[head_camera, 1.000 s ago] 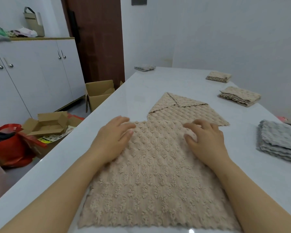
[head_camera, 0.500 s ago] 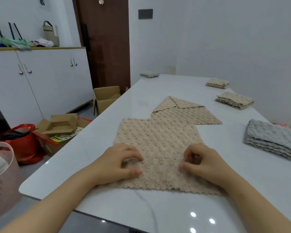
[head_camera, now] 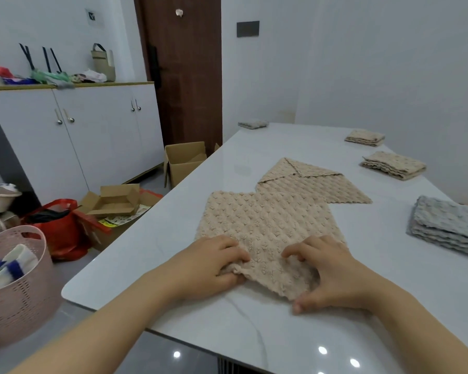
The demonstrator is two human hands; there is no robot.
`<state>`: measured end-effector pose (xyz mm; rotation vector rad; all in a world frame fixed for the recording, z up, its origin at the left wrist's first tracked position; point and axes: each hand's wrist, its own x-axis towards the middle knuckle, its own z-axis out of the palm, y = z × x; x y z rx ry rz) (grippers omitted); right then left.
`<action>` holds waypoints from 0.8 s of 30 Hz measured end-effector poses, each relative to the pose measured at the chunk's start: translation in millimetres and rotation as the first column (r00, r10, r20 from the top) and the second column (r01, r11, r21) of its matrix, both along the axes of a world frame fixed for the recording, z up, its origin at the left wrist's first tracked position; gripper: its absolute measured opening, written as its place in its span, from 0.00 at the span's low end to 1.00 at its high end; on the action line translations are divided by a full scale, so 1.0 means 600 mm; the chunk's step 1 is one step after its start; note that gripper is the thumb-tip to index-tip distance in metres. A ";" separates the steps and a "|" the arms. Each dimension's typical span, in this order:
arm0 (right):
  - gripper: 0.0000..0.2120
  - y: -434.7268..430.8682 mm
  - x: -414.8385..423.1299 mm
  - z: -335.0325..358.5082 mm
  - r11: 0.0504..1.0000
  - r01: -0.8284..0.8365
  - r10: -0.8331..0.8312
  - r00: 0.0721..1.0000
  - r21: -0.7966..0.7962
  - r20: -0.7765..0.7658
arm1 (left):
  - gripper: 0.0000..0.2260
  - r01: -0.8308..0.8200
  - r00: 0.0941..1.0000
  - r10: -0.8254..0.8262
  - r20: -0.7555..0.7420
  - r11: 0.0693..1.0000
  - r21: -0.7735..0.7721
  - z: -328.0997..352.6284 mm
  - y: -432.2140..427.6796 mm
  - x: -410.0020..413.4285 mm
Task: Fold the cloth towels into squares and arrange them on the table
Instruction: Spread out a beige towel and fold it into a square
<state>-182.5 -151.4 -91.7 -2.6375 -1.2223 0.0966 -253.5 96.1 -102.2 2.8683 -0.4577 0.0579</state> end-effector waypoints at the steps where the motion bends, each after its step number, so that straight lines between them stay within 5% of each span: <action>1: 0.41 0.002 -0.002 0.001 1.000 -0.001 0.001 1.000 -0.003 0.017 | 0.22 -0.001 1.000 0.001 0.004 1.000 -0.009 0.001 0.001 0.001; 8: 0.10 -0.002 0.002 0.001 0.979 0.066 -0.075 0.996 0.194 0.037 | 0.15 -0.024 0.998 0.023 -0.062 1.000 -0.010 0.022 -0.008 0.009; 16: 0.10 -0.024 0.015 0.003 0.845 0.285 -0.221 0.957 0.453 -0.189 | 0.12 -0.308 0.889 0.197 -0.413 0.925 -0.223 0.062 0.015 0.014; 21: 0.09 -0.035 0.040 -0.003 0.624 0.442 -0.361 0.894 0.644 -0.264 | 0.04 -0.431 0.899 0.422 -0.112 0.815 -0.386 0.060 0.015 0.040; 24: 0.06 -0.036 0.051 -0.004 0.584 0.494 -0.409 0.865 0.645 -0.292 | 0.04 -0.429 0.857 0.516 -0.010 0.701 -0.570 0.038 0.016 0.057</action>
